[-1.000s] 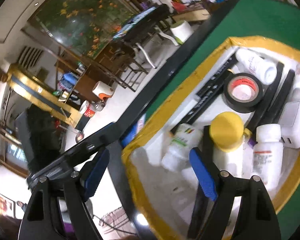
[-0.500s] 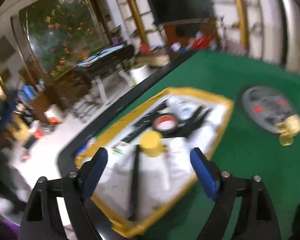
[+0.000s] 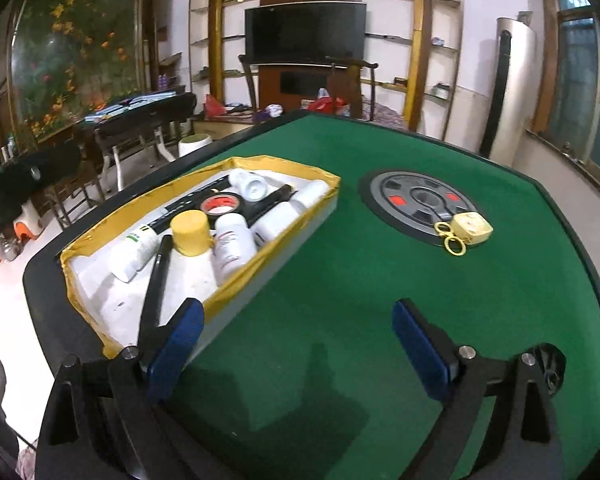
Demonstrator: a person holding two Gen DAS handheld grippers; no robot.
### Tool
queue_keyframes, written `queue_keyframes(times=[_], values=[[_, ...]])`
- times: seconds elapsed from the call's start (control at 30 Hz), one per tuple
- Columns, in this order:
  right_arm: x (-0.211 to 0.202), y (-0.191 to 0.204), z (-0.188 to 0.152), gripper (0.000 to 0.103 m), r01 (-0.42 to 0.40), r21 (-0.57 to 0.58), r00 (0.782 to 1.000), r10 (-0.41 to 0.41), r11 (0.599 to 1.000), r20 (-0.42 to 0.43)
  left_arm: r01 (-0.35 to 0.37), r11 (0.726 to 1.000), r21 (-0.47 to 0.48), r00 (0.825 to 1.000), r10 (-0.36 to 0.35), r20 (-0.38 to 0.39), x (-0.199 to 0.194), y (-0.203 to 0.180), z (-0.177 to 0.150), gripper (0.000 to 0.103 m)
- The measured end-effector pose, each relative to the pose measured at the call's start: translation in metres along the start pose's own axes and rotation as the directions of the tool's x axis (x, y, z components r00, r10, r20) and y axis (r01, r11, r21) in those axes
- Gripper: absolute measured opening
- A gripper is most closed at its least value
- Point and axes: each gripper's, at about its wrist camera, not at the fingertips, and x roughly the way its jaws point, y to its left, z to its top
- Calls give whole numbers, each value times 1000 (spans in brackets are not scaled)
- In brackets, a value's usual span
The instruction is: Organize rigid objects
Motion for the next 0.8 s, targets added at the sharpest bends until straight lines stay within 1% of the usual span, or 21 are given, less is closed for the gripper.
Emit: queue_keyframes(times=[0.13,0.3,0.53,0.8], values=[[0,1,0,95,39,-13,999,-39,999,-5,-30,999,21,998,31,-56,6,-11,-7,103],[7,11,5,95,42,-59,999,-44,997,-31,-10,999,31,994,14,-111,12,-14,-15,103],[9,25,12,95,55,-103,998,-58,993,-28,-10,1000,0,991,10,-131,22,-3,-16,102],[18,36,14,95,67,-125,996,-74,990,-55,-4,1000,-23,989,1,-145,31,10,-18,102]])
